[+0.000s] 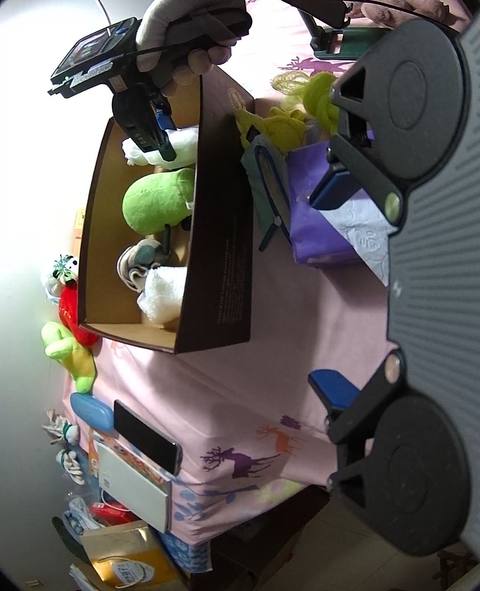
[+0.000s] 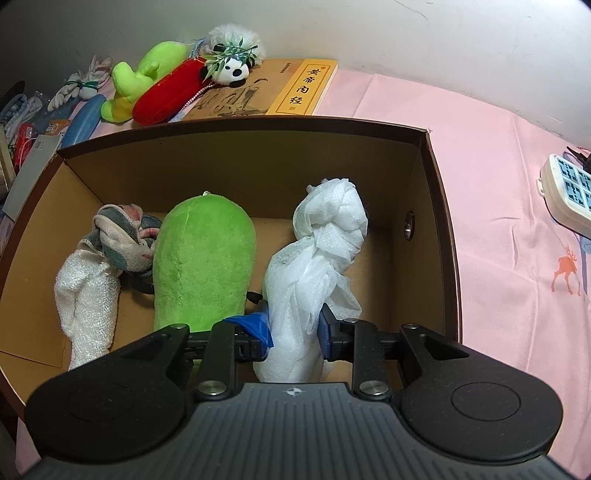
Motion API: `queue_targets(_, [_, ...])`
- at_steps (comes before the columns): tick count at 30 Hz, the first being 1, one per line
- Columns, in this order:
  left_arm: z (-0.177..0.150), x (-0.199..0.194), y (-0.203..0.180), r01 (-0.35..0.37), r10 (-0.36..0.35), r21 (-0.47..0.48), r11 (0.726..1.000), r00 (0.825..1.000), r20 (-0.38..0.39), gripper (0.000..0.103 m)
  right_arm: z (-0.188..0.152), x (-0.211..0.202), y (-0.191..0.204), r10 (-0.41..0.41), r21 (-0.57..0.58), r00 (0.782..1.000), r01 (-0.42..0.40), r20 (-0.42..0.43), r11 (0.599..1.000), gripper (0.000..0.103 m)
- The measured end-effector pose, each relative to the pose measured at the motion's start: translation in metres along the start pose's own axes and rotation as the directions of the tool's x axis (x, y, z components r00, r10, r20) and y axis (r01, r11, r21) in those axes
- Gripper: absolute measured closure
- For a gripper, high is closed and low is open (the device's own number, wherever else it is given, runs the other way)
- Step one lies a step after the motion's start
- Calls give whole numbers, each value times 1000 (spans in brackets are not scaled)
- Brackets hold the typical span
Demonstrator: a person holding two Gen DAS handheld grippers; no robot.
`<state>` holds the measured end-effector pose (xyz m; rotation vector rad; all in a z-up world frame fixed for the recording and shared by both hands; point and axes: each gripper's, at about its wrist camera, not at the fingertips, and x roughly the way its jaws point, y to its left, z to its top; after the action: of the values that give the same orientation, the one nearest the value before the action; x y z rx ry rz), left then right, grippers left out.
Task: Organize soft objects
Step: 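Carry the white bag into the brown box and open the right gripper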
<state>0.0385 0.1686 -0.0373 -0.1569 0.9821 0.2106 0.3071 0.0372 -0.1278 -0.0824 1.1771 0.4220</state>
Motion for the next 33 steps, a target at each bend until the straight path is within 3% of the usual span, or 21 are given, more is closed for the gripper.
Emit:
queue_targets(18, [4, -2, 4, 3, -3, -19, 1000, 1000, 4, 10, -12, -16, 0, 16, 37, 999, -18, 44, 999, 91])
queue_targets(33, [4, 2, 7, 13, -14, -32, 999, 1000, -11, 10, -43, -44, -10, 104, 193, 990, -121, 99, 974, 90])
